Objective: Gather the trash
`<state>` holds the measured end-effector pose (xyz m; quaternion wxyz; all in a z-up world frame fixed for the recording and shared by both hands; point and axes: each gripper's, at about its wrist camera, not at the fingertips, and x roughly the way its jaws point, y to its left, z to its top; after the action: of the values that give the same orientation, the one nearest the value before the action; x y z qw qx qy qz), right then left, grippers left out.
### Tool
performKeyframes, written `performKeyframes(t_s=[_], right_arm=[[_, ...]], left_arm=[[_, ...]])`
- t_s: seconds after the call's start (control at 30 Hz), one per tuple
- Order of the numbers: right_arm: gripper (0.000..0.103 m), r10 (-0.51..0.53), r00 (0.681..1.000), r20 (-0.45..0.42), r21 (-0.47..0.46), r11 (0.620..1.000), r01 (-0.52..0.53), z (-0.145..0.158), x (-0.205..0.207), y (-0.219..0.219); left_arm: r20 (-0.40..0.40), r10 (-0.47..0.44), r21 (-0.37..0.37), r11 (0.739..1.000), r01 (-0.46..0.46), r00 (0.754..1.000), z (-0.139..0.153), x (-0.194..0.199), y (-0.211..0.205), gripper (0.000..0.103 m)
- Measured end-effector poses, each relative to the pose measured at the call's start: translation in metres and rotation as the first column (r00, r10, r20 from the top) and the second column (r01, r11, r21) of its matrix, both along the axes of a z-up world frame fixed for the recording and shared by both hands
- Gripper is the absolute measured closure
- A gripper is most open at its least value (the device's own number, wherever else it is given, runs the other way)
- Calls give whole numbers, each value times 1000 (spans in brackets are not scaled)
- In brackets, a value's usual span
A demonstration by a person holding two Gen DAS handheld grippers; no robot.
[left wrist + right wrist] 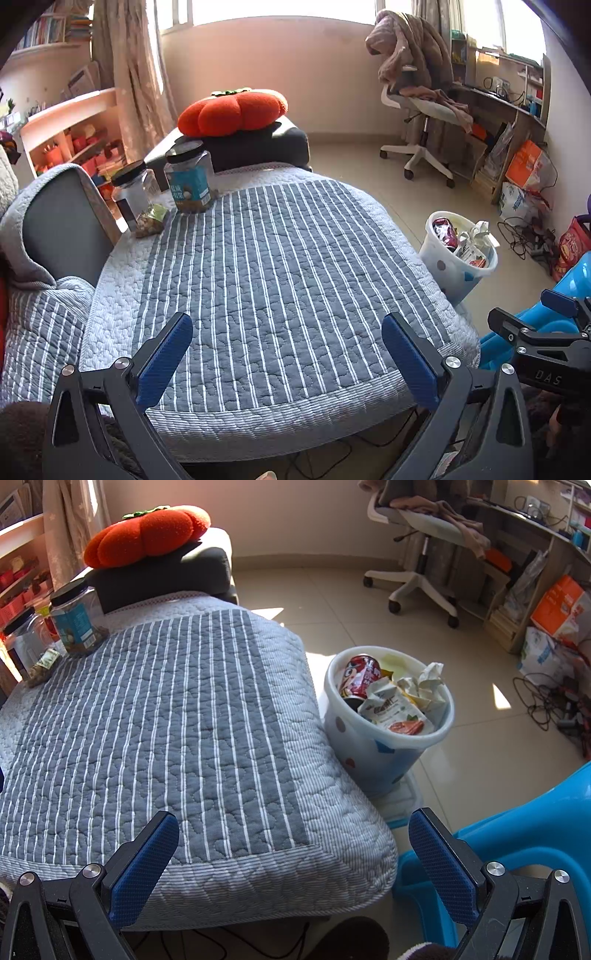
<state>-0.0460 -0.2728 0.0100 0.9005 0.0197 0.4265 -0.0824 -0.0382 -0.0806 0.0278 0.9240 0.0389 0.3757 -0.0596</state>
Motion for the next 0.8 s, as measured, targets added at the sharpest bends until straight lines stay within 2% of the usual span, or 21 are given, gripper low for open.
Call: performKeyframes(t_s=[0.8], right_arm=[[1,-8,1000,17,9,1000,8,4,1,1]], left_arm=[[-23,-7,-9,1000,7,1000,-5,2,4,0]])
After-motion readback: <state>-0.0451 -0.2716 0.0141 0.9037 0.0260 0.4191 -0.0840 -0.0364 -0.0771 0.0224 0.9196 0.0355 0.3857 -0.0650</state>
